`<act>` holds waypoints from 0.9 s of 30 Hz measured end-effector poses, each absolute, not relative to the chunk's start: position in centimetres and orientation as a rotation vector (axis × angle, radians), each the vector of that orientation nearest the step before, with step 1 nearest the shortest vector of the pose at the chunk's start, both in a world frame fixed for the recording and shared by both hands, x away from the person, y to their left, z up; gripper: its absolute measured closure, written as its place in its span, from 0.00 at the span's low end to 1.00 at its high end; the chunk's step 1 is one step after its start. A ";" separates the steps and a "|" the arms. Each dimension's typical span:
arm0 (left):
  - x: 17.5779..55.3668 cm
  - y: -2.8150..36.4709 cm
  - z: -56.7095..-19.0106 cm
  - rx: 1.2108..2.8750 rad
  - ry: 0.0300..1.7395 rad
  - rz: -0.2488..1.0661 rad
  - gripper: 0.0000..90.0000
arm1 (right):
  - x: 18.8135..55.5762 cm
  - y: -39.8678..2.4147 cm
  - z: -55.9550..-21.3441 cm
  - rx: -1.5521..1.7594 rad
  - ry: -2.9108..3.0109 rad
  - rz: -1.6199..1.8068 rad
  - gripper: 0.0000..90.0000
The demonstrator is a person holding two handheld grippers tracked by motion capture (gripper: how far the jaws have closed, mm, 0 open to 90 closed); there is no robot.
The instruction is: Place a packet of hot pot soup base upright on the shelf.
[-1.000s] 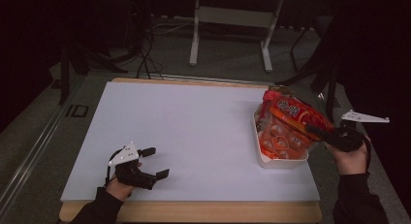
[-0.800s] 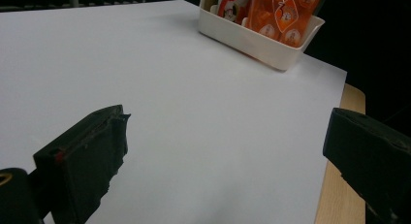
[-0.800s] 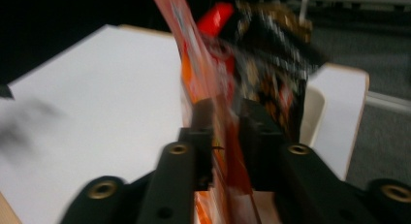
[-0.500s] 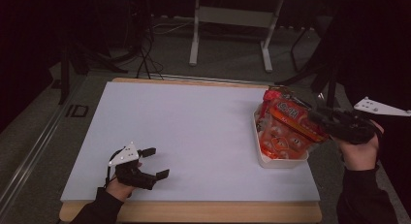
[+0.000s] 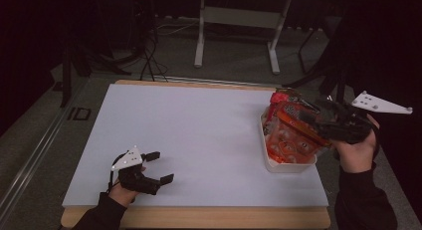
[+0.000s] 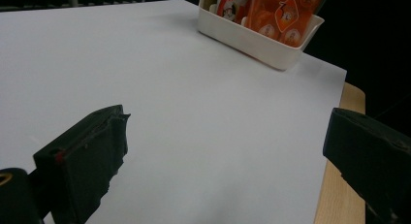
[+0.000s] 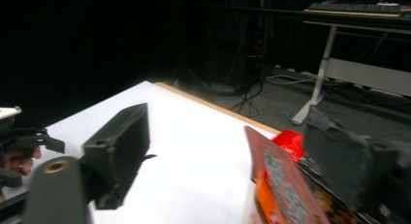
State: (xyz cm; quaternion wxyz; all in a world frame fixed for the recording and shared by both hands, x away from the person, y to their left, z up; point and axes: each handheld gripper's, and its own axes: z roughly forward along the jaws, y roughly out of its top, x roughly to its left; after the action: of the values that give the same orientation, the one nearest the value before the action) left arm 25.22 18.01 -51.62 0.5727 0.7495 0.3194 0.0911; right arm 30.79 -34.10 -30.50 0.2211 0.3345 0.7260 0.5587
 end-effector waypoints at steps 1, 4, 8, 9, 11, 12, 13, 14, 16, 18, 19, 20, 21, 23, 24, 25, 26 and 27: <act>25.2 18.0 -51.6 1.756 0.749 0.214 0.03 | 30.9 -33.8 -30.5 0.920 2.014 1.552 0.16; 25.2 18.0 -51.6 1.756 0.747 0.214 0.03 | 31.1 -33.0 -30.8 0.913 2.026 1.585 0.15; 25.1 17.9 -51.6 1.758 0.743 0.217 0.03 | 31.5 -31.9 -31.5 0.889 2.095 1.564 0.15; 25.1 17.9 -51.6 1.760 0.742 0.215 0.03 | 31.5 -31.5 -31.7 0.885 2.108 1.567 0.15; 25.1 17.9 -51.6 1.762 0.741 0.216 0.03 | 31.5 -31.2 -31.9 0.874 2.116 1.566 0.15; 25.1 17.9 -51.6 1.762 0.740 0.216 0.03 | 31.4 -30.4 -32.4 0.849 2.136 1.541 0.15; 25.1 18.0 -51.6 1.761 0.741 0.216 0.03 | 31.4 -30.4 -32.4 0.849 2.136 1.541 0.15; 25.1 18.0 -51.6 1.761 0.743 0.215 0.03 | 31.3 -29.9 -32.7 0.839 2.153 1.544 0.15; 25.1 18.0 -51.6 1.759 0.742 0.216 0.03 | 31.3 -29.3 -33.2 0.832 2.170 1.552 0.15; 25.0 18.0 -51.6 1.760 0.741 0.217 0.03 | 31.2 -29.0 -33.4 0.826 2.176 1.554 0.15; 25.0 18.0 -51.6 1.763 0.739 0.218 0.03 | 31.1 -28.4 -33.8 0.813 2.187 1.557 0.15; 25.0 18.0 -51.6 1.763 0.739 0.218 0.03 | 31.1 -28.4 -33.8 0.813 2.187 1.557 0.15; 25.0 18.0 -51.6 1.762 0.739 0.219 0.03 | 31.1 -28.2 -33.9 0.811 2.191 1.558 0.15; 25.0 18.0 -51.6 1.762 0.739 0.218 0.03 | 31.0 -27.9 -34.2 0.806 2.192 1.573 0.15; 25.0 17.9 -51.6 1.761 0.740 0.217 0.03 | 30.9 -27.7 -34.3 0.802 2.193 1.579 0.15; 25.0 17.9 -51.6 1.762 0.740 0.217 0.03 | 30.7 -27.2 -34.6 0.791 2.200 1.586 0.16; 25.0 17.9 -51.6 1.762 0.740 0.217 0.03 | 30.7 -27.2 -34.6 0.791 2.200 1.586 0.16; 25.0 17.9 -51.6 1.761 0.739 0.217 0.03 | 30.4 -26.6 -35.1 0.782 2.207 1.600 0.16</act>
State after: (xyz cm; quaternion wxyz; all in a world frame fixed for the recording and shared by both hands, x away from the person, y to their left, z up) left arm 24.98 17.93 -51.57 0.5727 0.7510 0.3153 0.0928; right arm 30.42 -26.57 -35.12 0.1524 0.2724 0.7692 0.5576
